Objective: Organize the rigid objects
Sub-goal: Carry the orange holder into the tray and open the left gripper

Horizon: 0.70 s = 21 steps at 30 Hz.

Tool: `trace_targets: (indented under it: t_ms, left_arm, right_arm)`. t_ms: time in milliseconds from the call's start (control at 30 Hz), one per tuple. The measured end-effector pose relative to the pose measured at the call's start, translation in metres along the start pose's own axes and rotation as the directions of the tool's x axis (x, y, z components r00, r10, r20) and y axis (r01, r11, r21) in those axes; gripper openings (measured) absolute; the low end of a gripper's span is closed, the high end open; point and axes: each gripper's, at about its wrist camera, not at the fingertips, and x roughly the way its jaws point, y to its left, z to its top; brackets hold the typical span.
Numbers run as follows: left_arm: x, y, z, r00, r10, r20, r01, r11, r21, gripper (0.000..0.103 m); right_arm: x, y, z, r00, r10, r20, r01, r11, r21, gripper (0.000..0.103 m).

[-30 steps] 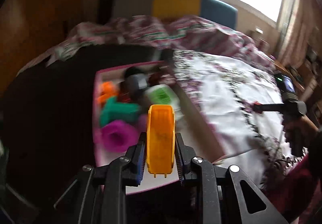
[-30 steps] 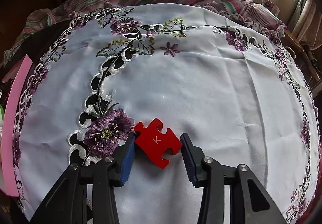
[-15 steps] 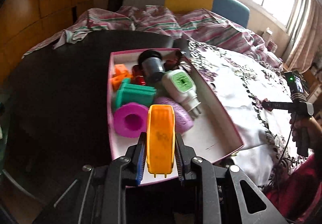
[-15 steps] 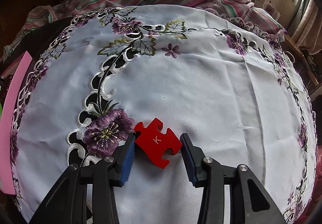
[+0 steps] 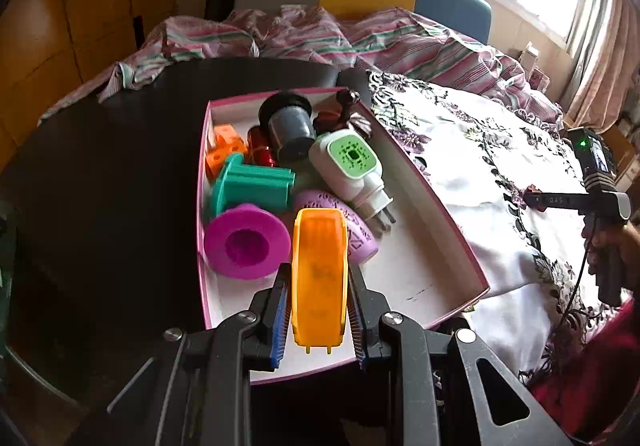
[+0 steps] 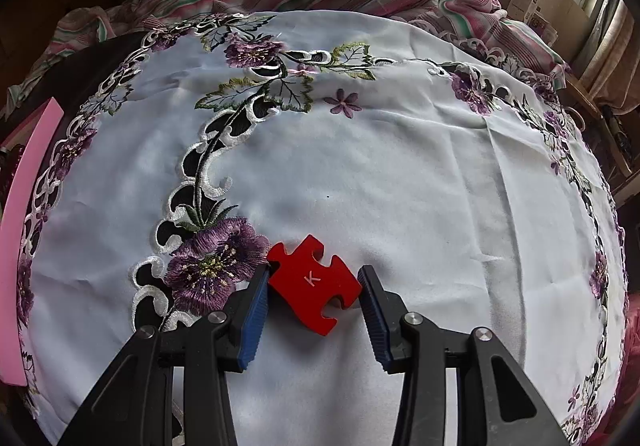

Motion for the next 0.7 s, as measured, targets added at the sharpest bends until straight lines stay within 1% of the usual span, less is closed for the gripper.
trace_targets:
  t_ms: [167,267,333,400,500,567,633,700]
  left_arm:
    - [-0.010,0.024,-0.004,1.000,0.021,0.007,-0.021,0.998,-0.062,0.026]
    - [-0.012,0.034,-0.008,1.000,0.015,0.009,-0.014,0.996,-0.090,0.026]
    - [-0.010,0.031,-0.008,1.000,-0.001,0.004,0.001,0.997,-0.082,0.026]
    - [-0.008,0.020,-0.006,1.000,-0.019,0.010,0.020,0.999,-0.050,0.026]
    - [0.005,0.008,-0.002,0.997,-0.073,-0.023,0.071,0.996,-0.060,0.026]
    - [0.012,-0.001,0.000,0.999,-0.045,-0.019,0.044,0.999,-0.029,0.026]
    - [0.019,0.000,0.003,0.998,-0.058,-0.037,0.056,0.997,-0.053,0.026]
    - [0.027,0.001,0.002,0.999,-0.018,-0.045,0.016,0.999,-0.048,0.026]
  right_arm:
    - [0.000,0.000,0.000,1.000,-0.002,0.002,0.002,1.000,-0.003,0.044]
    - [0.000,0.000,0.000,1.000,-0.005,0.002,0.005,1.000,-0.005,0.044]
    - [-0.001,0.001,-0.001,1.000,-0.010,0.003,0.010,1.000,-0.011,0.044]
    - [-0.001,0.001,0.000,1.000,-0.010,0.003,0.010,1.000,-0.012,0.044]
    - [-0.001,0.002,0.000,1.000,-0.012,0.002,0.012,1.000,-0.013,0.044]
    - [-0.001,0.002,0.000,1.000,-0.012,0.002,0.012,1.000,-0.014,0.044]
    - [-0.001,0.002,0.000,1.000,-0.011,0.001,0.011,1.000,-0.016,0.044]
    - [-0.001,0.002,0.001,1.000,-0.013,0.000,0.013,1.000,-0.020,0.044]
